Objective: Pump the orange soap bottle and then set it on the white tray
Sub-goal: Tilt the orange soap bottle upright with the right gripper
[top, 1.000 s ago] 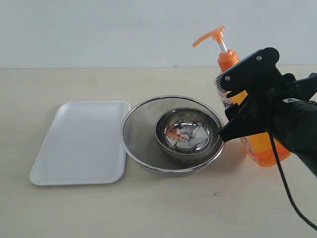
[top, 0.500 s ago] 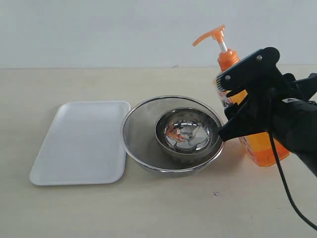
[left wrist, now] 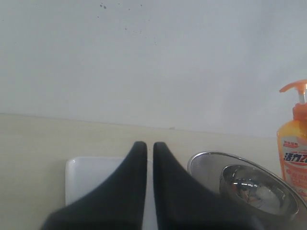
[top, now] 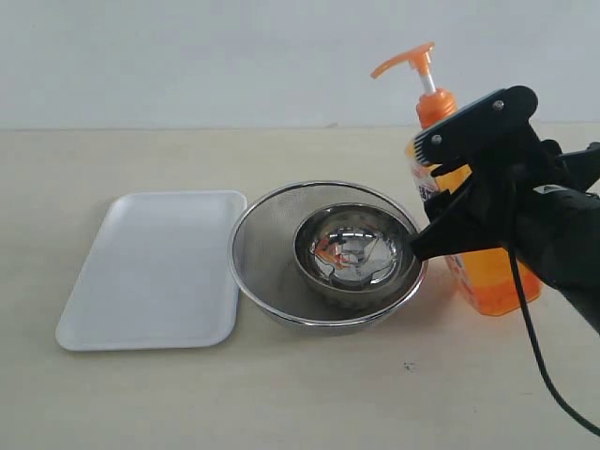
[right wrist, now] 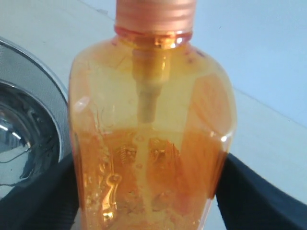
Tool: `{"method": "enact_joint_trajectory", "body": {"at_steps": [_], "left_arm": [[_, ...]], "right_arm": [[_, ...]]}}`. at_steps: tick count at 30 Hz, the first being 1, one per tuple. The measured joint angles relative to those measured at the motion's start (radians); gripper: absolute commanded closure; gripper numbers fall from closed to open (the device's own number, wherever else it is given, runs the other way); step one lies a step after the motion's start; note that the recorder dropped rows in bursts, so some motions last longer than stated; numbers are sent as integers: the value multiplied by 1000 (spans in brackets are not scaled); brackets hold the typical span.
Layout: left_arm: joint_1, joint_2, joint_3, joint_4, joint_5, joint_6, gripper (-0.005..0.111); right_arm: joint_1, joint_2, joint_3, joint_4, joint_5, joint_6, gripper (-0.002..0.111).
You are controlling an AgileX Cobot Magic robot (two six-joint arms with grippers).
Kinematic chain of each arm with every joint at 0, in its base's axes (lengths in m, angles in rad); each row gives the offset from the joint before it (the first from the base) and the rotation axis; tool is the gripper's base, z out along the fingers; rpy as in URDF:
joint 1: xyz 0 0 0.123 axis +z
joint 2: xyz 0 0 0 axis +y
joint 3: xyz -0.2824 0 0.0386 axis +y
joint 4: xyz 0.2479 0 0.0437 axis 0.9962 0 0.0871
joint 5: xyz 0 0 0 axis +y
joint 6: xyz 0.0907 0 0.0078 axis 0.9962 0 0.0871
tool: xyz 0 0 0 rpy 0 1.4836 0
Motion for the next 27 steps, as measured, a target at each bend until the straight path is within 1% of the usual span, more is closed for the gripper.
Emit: {"method": "enact_joint_trajectory", "body": {"at_steps": [16,27], "left_arm": [[0,0,0,0,2,0,102],[0,0,0,0,2,0,102]], "right_arm": [[0,-1,-2,62,-42,95,108],[0,-1,-2,84,-56,249,108]]}}
